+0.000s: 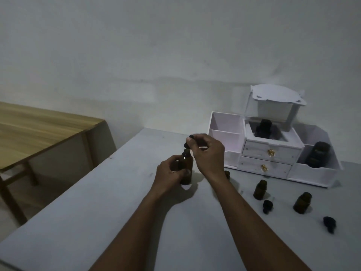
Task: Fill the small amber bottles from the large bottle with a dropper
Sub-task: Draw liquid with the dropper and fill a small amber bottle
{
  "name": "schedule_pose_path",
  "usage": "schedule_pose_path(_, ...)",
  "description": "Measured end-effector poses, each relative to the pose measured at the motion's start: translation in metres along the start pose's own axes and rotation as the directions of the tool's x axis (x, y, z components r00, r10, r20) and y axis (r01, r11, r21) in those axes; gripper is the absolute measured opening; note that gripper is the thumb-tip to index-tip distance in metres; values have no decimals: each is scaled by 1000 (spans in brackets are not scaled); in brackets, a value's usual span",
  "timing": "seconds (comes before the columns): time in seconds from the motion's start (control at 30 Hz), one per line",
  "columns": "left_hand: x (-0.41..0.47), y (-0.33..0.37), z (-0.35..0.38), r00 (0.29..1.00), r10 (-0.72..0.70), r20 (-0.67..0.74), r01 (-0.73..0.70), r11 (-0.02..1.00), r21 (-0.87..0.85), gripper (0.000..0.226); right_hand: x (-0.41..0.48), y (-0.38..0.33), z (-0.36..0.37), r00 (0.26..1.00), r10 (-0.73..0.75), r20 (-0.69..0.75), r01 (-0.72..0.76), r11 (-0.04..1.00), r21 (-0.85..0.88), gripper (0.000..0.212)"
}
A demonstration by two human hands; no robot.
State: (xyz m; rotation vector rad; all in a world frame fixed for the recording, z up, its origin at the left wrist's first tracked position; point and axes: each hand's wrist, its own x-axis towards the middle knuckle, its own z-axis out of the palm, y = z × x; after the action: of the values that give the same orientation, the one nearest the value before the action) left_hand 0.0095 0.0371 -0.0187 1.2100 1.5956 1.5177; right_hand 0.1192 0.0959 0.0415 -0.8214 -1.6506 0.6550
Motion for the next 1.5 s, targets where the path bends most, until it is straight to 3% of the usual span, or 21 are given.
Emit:
schedule_pose_path(0.13,0,6,2,999,-40,-14,40,999,2,39,7,-23,-10,997,-53,-58,58,994,89,4)
schedule_pose_path(0.27,-7,9,4,997,-76,-31,76,997,-3,56,18,-45,-27,986,-99,-132,119,981,155,9)
schedule_pose_path(0.37,-14,9,2,975,105,-195,-85,991,108,73,22,-52,-50,976,-108,-189,146,969,201,17)
schedule_pose_path(0.47,-27,15,2,845,376,-381,-304,923,238,63,20,-44,-77,978,-87,-190,125,972,200,22)
schedule_pose_path(0.53,-40,24,11,767,490,-415,-416,871,260,51,19,-34,-92,979,-77,-189,107,982,153,18)
schedule_pose_path(0.6,-55,33,27,760,545,-354,-483,838,253,37,18,-22,-106,979,-66,-191,87,991,100,15)
schedule_pose_path(0.7,-60,38,54,885,431,-178,-407,900,156,33,17,-6,-120,981,-21,-194,32,998,56,18)
schedule_pose_path(0.77,-55,35,71,963,266,-53,-259,959,116,38,15,2,-124,983,6,-184,5,998,60,16)
schedule_pose_path(0.83,-47,34,83,993,122,2,-122,986,112,45,13,7,-126,985,13,-174,-4,999,50,10)
schedule_pose_path(1.07,-29,32,108,996,-91,11,90,993,71,58,10,18,-125,988,43,-151,-38,999,38,13)
schedule_pose_path(1.27,-26,31,111,996,-85,38,81,993,91,32,12,25,-124,988,42,-148,-44,999,-8,16)
schedule_pose_path(1.5,-28,32,109,997,-63,44,56,988,146,26,9,27,-121,989,56,-134,-59,998,-24,15)
